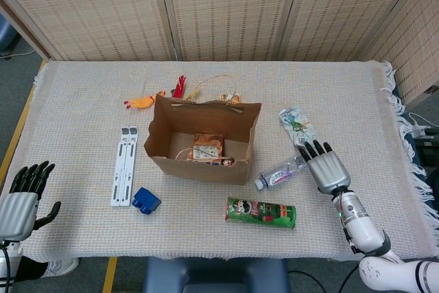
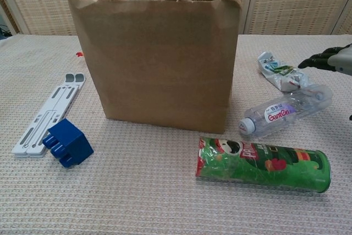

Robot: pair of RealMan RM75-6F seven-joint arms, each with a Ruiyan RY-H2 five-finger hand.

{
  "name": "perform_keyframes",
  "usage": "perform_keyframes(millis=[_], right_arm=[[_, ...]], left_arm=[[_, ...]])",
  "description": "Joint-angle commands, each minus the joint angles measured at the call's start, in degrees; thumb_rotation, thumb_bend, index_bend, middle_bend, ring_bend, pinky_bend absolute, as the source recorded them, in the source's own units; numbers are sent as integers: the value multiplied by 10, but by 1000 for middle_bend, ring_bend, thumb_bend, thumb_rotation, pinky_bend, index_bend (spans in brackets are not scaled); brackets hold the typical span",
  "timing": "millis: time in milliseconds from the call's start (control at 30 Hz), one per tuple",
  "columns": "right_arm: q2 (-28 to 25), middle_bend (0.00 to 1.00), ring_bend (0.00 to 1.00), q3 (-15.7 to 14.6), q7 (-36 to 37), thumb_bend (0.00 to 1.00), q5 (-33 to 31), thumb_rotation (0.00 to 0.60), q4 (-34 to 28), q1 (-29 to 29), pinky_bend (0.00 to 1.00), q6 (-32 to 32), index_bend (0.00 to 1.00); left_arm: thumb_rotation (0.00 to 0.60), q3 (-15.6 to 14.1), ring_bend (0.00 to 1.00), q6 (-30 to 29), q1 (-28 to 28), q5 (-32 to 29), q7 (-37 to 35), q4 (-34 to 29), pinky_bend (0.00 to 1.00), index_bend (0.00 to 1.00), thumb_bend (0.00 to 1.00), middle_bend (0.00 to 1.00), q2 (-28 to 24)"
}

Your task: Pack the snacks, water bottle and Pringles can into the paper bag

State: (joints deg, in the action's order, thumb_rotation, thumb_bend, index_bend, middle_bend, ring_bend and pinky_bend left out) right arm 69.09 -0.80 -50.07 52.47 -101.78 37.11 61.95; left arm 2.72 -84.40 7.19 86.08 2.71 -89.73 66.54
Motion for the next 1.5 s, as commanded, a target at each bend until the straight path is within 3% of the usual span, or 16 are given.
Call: perform_keyframes(millis=[33,167,367,433,500,600,700,900,1000,1167,1300,1500], right_arm=[[33,38,39,8,-11,3,-26,600,22,14,147,-15,0],[114,68,78,15,-44,4,-55,600,77,40,165,-27,16],[171,116,105,11,-82,12,-87,600,111,56,189,-20,93],[184,145,131,12,-84,60,-89,600,118,58,202,-16,135],[198,244,238,12,-79,146,-73,600,128,56,273,-1,268],[201,466,503,6,-59,245,-28,600,135,49,508,18,550],[180,566,628,4,-33,270,6,600,116,38,630,34,664],[83,573,631,8,5,272,75,600,18,13,638,92,671],[26,573,631,24,27,272,100,600,-35,0,638,127,671],[-48,573,631,74,72,272,129,600,-100,-19,638,187,670],[-68,575,631,129,101,271,131,600,-130,-22,638,228,674],[-79,578,631,189,22,272,133,600,-132,25,637,228,679]], left_arm=[[600,0,0,0,0,1,-1,0,0,0,367,0,0],[600,-1,0,2,1,1,-4,1,0,0,368,0,-1],[600,-1,0,3,1,2,-8,2,0,0,368,0,-2],[600,-1,0,3,1,3,-9,2,0,0,368,0,-3],[600,-2,0,3,2,3,-11,3,0,0,368,0,-3],[600,-2,0,3,2,3,-12,3,0,0,367,0,-3],[600,-2,0,3,2,3,-12,3,0,0,367,0,-3],[600,-2,0,3,2,3,-8,1,0,0,367,0,-3],[600,-1,0,2,1,2,-6,0,0,0,367,0,-3],[600,-1,0,0,0,1,0,-1,0,0,368,0,-1],[600,0,0,-1,0,0,3,-2,0,0,368,0,-1],[600,0,0,-1,0,-1,5,-4,0,0,367,0,0]])
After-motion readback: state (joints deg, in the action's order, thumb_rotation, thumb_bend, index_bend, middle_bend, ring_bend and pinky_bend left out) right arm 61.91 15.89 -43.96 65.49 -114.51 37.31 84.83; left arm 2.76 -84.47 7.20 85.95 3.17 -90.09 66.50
